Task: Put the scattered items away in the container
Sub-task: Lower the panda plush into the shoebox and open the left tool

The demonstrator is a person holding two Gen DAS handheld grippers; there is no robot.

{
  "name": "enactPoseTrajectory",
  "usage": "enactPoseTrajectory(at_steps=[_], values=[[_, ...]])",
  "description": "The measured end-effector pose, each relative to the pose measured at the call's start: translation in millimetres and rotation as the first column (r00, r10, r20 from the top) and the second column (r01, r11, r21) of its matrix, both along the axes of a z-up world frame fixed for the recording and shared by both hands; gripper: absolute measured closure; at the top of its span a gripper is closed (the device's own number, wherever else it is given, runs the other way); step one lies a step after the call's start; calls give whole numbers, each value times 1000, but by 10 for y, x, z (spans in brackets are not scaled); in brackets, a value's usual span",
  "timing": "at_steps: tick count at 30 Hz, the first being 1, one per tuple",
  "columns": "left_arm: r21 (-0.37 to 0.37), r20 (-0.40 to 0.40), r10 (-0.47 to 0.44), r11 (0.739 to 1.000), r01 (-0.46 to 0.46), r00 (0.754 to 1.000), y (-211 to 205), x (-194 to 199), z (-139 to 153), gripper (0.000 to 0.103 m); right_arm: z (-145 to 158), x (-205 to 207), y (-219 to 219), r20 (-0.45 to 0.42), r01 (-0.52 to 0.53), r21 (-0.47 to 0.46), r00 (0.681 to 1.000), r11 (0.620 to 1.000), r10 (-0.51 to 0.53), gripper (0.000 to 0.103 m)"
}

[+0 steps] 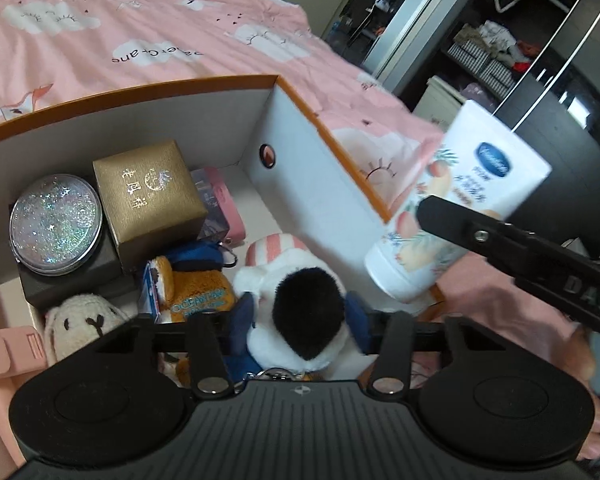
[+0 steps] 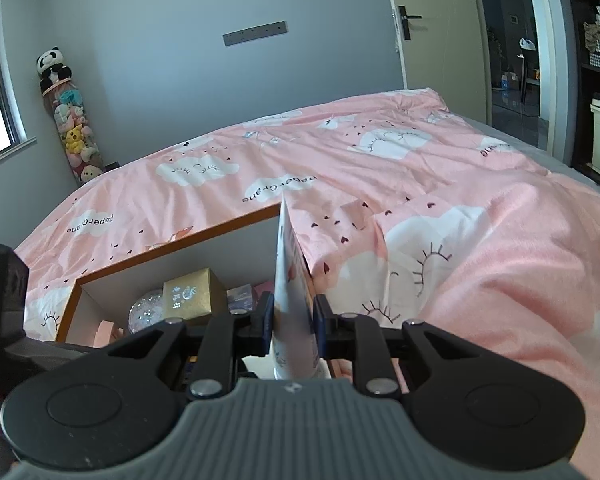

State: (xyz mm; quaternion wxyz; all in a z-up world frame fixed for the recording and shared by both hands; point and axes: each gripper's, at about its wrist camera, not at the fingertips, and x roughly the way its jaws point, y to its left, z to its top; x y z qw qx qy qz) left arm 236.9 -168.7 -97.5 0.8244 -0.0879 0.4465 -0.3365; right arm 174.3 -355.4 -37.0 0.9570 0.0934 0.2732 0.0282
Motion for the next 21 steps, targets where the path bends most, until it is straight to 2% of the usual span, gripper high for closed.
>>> enactPoseTrajectory(at_steps=[4, 12, 16, 19, 21], values=[[22, 32, -5, 1000, 4, 999, -89, 18, -17, 66, 49, 83, 63, 15, -26, -24, 1000, 999, 26, 81], [72, 63, -15, 997, 10, 998, -194, -11, -125, 67, 59, 312, 165, 1, -70, -48, 998, 996, 70, 81], [128, 123, -25, 992, 9, 992, -271, -24, -164, 65, 4, 462, 271, -25, -104, -85, 994, 991, 103, 81], [98, 110, 7, 995, -18, 994, -205, 42, -176, 64, -28, 575, 320, -41, -120, -116, 992, 986, 115, 81], [51, 93, 40, 998, -45, 995, -113, 100, -170, 64, -50, 661, 324, -55, -133, -112, 990, 985, 128, 81]])
